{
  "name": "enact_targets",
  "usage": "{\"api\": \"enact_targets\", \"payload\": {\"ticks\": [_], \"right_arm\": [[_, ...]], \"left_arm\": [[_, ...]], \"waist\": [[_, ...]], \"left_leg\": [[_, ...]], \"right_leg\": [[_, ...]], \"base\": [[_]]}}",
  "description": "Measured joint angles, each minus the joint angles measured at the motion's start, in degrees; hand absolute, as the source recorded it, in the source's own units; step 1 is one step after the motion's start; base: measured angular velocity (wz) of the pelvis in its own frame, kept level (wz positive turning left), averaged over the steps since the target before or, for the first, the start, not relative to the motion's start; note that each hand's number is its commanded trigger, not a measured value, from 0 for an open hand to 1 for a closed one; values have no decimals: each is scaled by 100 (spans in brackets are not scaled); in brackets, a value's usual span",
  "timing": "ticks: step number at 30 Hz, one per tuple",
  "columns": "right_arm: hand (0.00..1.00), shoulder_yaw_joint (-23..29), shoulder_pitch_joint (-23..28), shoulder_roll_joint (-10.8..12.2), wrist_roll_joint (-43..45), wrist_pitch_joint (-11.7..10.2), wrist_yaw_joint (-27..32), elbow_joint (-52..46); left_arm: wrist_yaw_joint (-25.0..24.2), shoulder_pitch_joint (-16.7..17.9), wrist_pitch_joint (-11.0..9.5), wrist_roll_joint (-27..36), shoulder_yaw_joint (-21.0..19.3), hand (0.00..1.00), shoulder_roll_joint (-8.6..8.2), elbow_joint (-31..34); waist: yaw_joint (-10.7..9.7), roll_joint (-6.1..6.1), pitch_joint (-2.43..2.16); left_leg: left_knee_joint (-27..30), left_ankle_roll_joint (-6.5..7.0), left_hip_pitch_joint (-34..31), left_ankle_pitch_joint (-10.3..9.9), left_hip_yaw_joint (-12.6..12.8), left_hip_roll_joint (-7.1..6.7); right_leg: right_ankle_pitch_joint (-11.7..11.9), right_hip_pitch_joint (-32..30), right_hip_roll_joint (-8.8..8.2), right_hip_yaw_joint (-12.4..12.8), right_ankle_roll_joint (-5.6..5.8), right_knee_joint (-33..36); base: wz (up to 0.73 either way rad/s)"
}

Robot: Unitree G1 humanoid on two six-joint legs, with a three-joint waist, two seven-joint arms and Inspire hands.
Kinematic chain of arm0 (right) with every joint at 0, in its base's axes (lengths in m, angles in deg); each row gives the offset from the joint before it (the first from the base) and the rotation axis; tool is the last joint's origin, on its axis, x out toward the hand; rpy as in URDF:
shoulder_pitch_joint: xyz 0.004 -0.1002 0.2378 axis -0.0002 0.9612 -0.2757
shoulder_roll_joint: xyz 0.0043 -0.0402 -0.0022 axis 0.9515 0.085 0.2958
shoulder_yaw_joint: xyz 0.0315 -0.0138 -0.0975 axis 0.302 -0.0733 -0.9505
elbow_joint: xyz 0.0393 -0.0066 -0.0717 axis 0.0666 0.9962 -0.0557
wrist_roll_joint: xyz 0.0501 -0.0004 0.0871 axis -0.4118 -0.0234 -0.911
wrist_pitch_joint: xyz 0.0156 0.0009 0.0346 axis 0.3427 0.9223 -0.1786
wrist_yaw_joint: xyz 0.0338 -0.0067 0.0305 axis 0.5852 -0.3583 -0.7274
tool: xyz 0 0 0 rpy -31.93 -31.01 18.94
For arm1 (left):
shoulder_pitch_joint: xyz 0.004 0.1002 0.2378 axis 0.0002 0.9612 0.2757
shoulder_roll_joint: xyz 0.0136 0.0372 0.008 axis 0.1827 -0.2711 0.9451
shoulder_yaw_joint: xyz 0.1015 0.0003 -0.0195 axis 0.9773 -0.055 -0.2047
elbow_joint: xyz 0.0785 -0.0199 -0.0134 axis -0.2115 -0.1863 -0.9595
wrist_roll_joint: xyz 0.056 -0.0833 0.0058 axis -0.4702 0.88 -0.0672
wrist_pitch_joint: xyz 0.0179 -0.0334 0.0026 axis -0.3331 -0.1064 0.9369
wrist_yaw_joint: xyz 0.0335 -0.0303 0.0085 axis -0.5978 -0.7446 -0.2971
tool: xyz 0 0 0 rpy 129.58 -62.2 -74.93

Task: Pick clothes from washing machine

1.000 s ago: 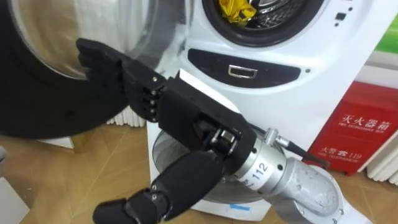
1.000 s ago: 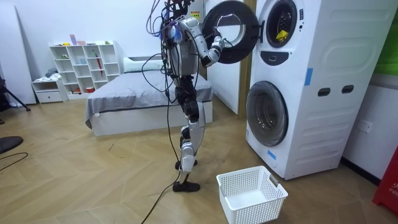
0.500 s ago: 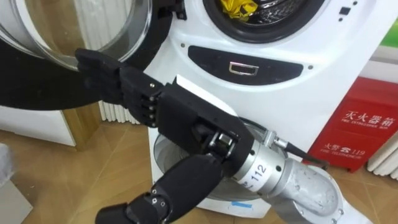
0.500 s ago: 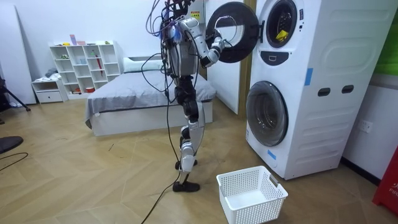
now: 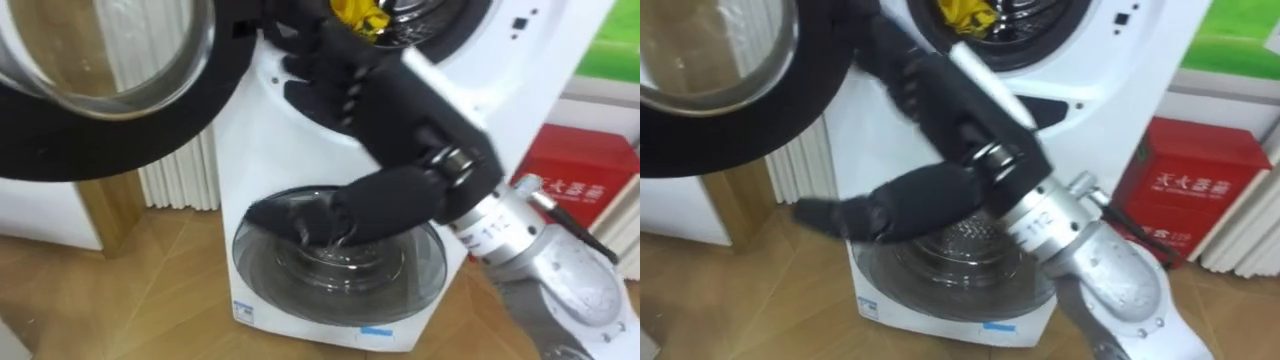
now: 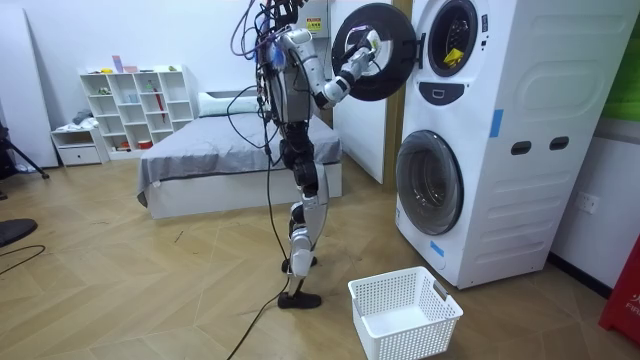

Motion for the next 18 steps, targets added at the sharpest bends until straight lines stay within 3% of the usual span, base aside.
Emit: {"api": "enact_targets", "payload": {"ticks": [4,10,12,13,14,16,18], "right_arm": [[0,23,3,-37,-26,0,170,129],[0,32,-2,-194,-35,5,349,375],[0,33,-40,-194,-24,4,431,472],[0,33,-79,-192,-13,4,490,551],[0,35,-138,-191,7,3,554,622],[0,37,-181,-193,6,1,614,775],[0,43,-184,-180,97,1,681,978]], "left_arm": [[4,3,-1,-3,0,0,-43,-2],[86,5,3,16,0,0,-45,-2],[132,0,7,18,0,0,-49,-2],[167,-6,20,18,0,0,-49,6],[216,-19,32,7,-1,0,-53,32],[236,-73,55,8,-6,0,-57,-16],[235,-77,83,9,-134,0,-56,-61]], "waist": [[-57,56,-12],[9,-6,-49],[59,-12,-43],[75,-16,-26],[78,-4,32],[118,46,84],[195,53,90]], "left_leg": [[-11,0,-8,0,14,8],[38,0,-13,0,19,22],[111,5,-37,-17,38,41],[142,4,-46,-28,29,49],[258,-4,-83,-80,-17,68],[509,-26,-190,-241,-51,158],[756,-47,-303,-355,-114,223]], "right_leg": [[0,-26,1,8,0,5],[0,-11,4,20,0,23],[0,-3,13,24,0,23],[0,14,19,16,0,24],[-1,42,43,19,-1,27],[-5,61,127,36,-4,54],[-70,33,184,38,-65,185]], "base": [[-3],[0],[0],[9],[11],[5],[10]]}}
